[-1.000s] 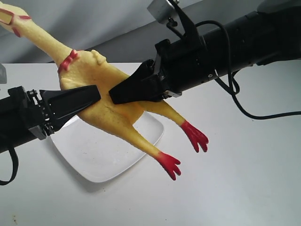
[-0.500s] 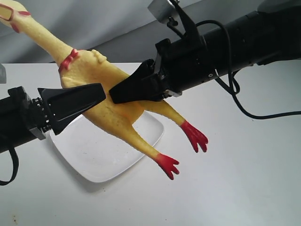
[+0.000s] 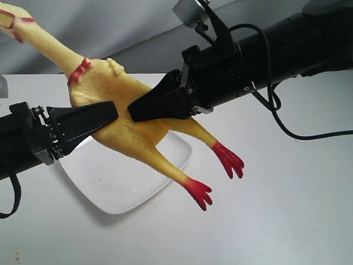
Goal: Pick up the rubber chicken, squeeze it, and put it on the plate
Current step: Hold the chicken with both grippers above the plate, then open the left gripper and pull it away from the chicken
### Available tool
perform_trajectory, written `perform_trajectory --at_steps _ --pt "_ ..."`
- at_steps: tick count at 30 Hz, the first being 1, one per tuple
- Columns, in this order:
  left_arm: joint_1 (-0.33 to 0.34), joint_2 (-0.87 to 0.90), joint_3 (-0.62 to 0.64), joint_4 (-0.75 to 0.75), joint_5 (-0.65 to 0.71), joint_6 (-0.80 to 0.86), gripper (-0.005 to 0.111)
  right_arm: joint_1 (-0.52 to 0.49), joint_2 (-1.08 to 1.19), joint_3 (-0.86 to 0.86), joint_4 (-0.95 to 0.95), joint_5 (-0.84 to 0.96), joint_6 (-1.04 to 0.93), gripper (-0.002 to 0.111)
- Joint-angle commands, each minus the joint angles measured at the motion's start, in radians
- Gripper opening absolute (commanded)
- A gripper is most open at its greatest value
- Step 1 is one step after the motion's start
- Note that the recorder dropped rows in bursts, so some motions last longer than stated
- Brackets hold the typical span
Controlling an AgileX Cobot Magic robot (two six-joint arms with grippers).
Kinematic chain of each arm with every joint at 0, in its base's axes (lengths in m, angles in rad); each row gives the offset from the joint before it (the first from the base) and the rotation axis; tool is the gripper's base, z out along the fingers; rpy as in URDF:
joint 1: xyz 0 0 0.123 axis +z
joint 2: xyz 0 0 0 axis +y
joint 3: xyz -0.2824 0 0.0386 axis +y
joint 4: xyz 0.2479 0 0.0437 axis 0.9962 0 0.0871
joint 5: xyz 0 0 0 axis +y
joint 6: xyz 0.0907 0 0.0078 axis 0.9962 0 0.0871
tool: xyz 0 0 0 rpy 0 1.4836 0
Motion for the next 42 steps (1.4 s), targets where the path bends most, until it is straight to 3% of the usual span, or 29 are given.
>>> perform_trajectory --at_steps 1,4,6,9,11,13,21,24,31,34,37,42 --pt "-0.001 0.003 -0.004 0.018 0.001 0.013 0.001 0.001 -0.011 -0.006 0.028 0.007 -0.004 0.000" --pt "-0.001 0.003 -0.004 0.007 0.001 0.013 0.004 0.001 -0.011 -0.006 0.028 0.007 -0.004 0.000" --pt "-0.001 0.003 -0.004 0.007 0.001 0.013 0.019 0.001 -0.011 -0.006 0.028 0.007 -0.004 0.000" --pt "-0.001 0.003 -0.004 0.011 0.001 0.013 0.055 0.001 -0.011 -0.006 0.028 0.007 -0.004 0.000" --pt "-0.001 0.003 -0.004 0.010 0.001 0.013 0.086 0.001 -0.011 -0.006 0.028 0.007 -0.004 0.000" --pt "-0.001 0.003 -0.004 0.010 0.001 0.007 0.105 0.001 -0.011 -0.006 0.028 0.007 -0.004 0.000" --pt "-0.001 -0.020 -0.004 0.077 0.001 -0.005 0.096 0.001 -0.011 -0.006 0.026 -0.033 -0.006 0.000" --pt "-0.001 -0.052 -0.002 0.149 0.001 -0.059 0.087 -0.015 -0.011 -0.028 -0.028 -0.084 0.003 0.000" --pt "-0.001 -0.184 -0.002 0.324 -0.002 -0.206 0.053 -0.028 -0.011 -0.112 -0.204 -0.192 0.123 0.000" --pt "-0.001 -0.261 -0.002 0.395 -0.010 -0.284 0.030 -0.028 -0.008 -0.112 -0.219 -0.246 0.121 0.000" --pt "-0.001 -0.348 -0.002 0.477 -0.038 -0.427 -0.001 -0.028 0.017 -0.112 -0.245 -0.283 0.121 0.000" --pt "-0.001 -0.527 -0.002 0.606 -0.055 -0.584 0.000 -0.028 0.110 -0.112 -0.247 -0.293 0.102 0.000"
